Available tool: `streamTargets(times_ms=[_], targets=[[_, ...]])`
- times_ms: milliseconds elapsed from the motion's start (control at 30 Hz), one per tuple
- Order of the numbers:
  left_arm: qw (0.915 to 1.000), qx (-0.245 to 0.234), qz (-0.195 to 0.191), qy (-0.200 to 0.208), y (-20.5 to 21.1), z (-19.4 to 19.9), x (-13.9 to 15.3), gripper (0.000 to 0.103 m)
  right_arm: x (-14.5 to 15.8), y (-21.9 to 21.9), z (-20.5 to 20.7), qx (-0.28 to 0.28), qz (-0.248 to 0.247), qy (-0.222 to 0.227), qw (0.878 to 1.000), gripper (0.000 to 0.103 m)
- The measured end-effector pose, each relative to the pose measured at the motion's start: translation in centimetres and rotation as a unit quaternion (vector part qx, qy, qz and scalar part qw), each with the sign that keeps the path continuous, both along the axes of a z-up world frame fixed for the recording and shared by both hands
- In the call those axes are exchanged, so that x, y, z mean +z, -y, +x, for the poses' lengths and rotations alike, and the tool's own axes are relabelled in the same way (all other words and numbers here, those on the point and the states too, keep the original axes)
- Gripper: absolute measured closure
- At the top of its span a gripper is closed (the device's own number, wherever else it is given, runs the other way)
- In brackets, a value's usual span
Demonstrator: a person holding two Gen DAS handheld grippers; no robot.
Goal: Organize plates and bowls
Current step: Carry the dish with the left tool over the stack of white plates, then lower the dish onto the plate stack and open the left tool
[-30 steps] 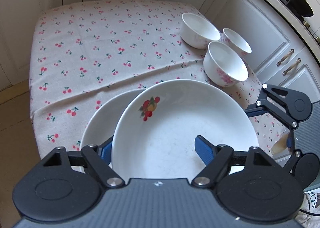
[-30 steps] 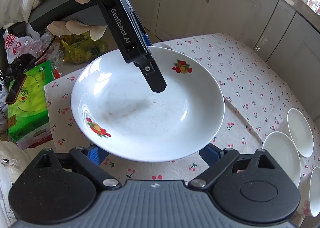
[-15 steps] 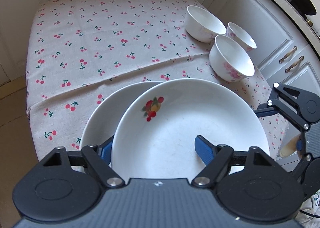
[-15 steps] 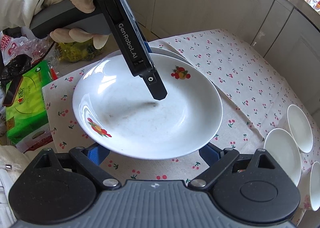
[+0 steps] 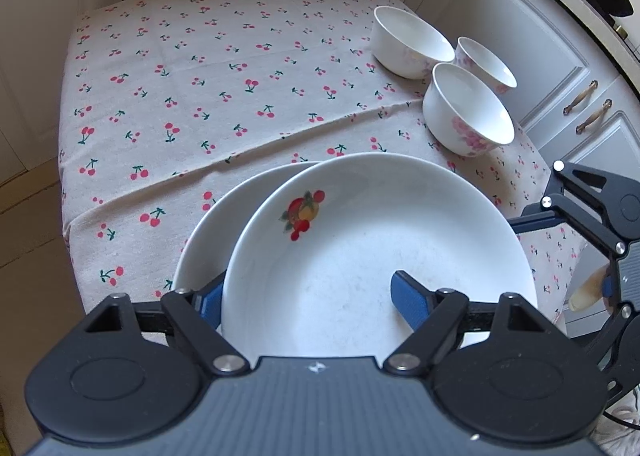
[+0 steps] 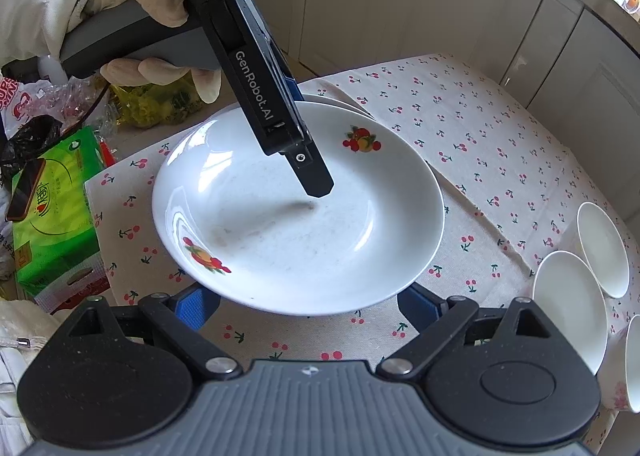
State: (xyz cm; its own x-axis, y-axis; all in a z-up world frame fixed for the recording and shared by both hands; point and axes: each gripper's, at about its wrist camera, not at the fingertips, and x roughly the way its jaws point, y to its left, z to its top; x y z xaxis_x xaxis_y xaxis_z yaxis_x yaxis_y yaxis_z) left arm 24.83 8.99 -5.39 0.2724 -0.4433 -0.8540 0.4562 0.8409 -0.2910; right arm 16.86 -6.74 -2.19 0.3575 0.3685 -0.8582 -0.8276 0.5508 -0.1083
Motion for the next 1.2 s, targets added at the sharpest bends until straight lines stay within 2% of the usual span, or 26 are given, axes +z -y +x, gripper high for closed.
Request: streamTargets(times_ms=[300, 467, 767, 967, 1200], targets=[[0.9981, -0.026, 0.055, 0.015, 1.0, -0.4, 0.3, 0.019, 0.4, 0.3, -0.2, -0.006, 0.011, -0.004, 1.0, 0.006], [0.9935, -0.05, 0.101, 0.019, 2.0, -0.4, 0.6, 0.018, 0.6, 0.3, -0.4, -0.008, 0.019, -0.007, 1.0, 0.006], [0.9931, -0.048, 0.104, 0.024, 1.7, -0.8, 0.9, 0.018, 0.7, 0.5, -0.8, -0.017, 0.031, -0.003, 0.999, 0.006], [0.9954, -0.034, 0.085, 0.029, 0.8, -1.0, 1.2, 0.018, 0.3, 0.5, -0.9, -0.028, 0.038, 0.002, 0.999, 0.005], [0.995, -0.031, 0.083, 0.046, 0.5, -1.6, 1.4, 0.016, 0.0, 1.3, -1.3, -0.072, 0.039, 0.022, 0.996, 0.004]])
